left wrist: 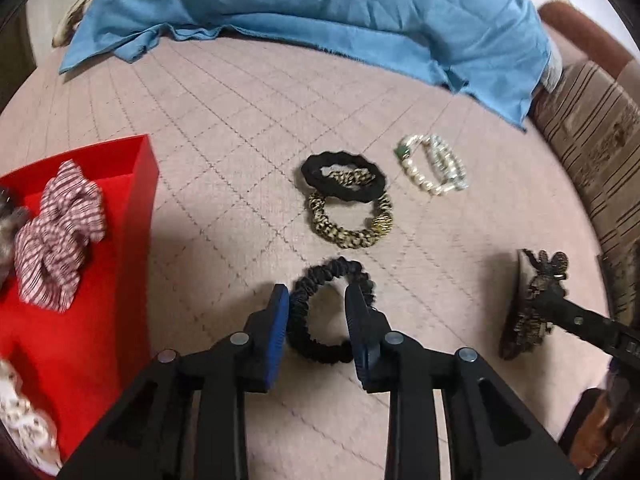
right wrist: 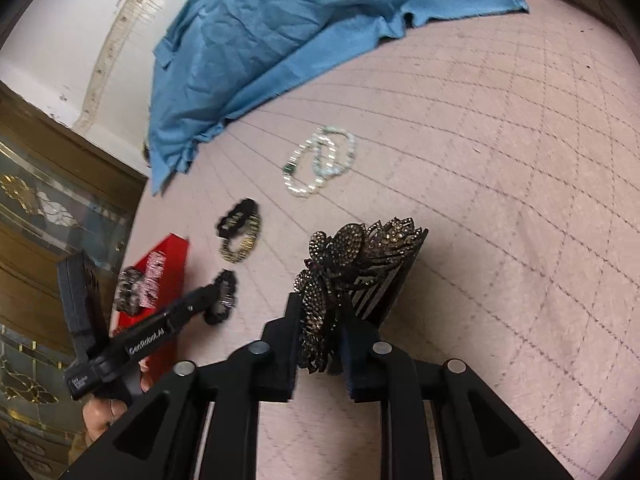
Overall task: Organize jewelry
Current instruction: 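Carry the black hair tie and butterfly clip to the red tray and release both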
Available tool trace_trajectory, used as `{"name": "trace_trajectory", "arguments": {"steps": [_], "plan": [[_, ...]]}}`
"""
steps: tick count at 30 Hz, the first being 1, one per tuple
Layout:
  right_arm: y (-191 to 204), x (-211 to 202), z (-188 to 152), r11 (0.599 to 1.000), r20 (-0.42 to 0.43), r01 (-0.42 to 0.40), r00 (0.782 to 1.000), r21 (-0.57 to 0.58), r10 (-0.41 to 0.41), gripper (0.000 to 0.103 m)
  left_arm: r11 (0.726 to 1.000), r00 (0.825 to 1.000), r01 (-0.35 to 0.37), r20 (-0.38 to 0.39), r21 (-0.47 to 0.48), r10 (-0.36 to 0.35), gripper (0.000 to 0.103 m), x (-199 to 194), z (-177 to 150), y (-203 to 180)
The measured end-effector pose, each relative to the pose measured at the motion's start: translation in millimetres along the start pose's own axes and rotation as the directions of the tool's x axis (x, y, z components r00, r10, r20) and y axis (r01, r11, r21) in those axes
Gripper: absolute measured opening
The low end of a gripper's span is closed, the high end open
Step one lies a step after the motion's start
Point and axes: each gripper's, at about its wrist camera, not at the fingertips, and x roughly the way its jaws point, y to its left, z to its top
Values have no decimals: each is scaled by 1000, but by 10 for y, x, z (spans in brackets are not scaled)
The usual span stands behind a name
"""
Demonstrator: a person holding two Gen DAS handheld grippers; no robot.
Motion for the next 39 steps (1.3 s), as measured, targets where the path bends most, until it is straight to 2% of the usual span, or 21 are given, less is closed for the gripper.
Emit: {"name": "trace_trajectory", "arguments": {"steps": [2, 6, 7, 8, 9, 10, 11, 12, 20, 28, 33, 39], "plan": [[-43, 22, -5, 1000, -1, 2, 1000, 3, -2, 34, 1000, 1000, -7, 10, 19, 6, 28, 27, 17, -11], [-13, 49, 8, 1000, 10, -7, 1000, -14, 7, 40, 998, 999, -40, 17, 47, 40, 28, 67, 27, -93], [8, 53, 6, 1000, 13, -2, 1000, -24, 2, 42, 996, 998, -61, 23, 66, 59, 20, 65, 12, -121], [28, 54, -1, 999, 19, 5, 1000, -33, -5, 42, 993, 997, -78, 28, 87, 75, 6, 63, -8, -160], [45, 54, -9, 999, 24, 14, 1000, -46, -13, 42, 993, 997, -71, 26, 92, 69, 6, 50, -24, -183], [68, 53, -14, 998, 28, 27, 999, -65, -26, 36, 995, 998, -60, 26, 84, 58, 6, 30, -30, -179], [89, 47, -15, 995, 34, 41, 999, -86, -39, 17, 996, 999, -45, 25, 72, 43, 6, 7, -35, -169], [100, 44, -15, 995, 28, 38, 999, -97, -35, 15, 998, 999, -31, 25, 58, 30, 6, -18, -46, -157], [198, -156, -19, 993, 71, 5, 998, -115, 3, 15, 998, 998, 37, 57, -47, -34, 6, -383, -150, -25], [434, -329, -84, 989, 85, -28, 996, -148, 41, 15, 991, 986, 66, 157, -115, -48, 6, -1059, -303, 131], [651, -395, -141, 981, 82, -54, 994, -185, 70, 15, 978, 977, 69, 211, -196, -27, 6, -1389, -437, 396], [1002, -340, -221, 964, 43, -91, 994, -249, 105, 15, 954, 972, 43, 232, -298, 29, 6, -1587, -655, 839]]}}
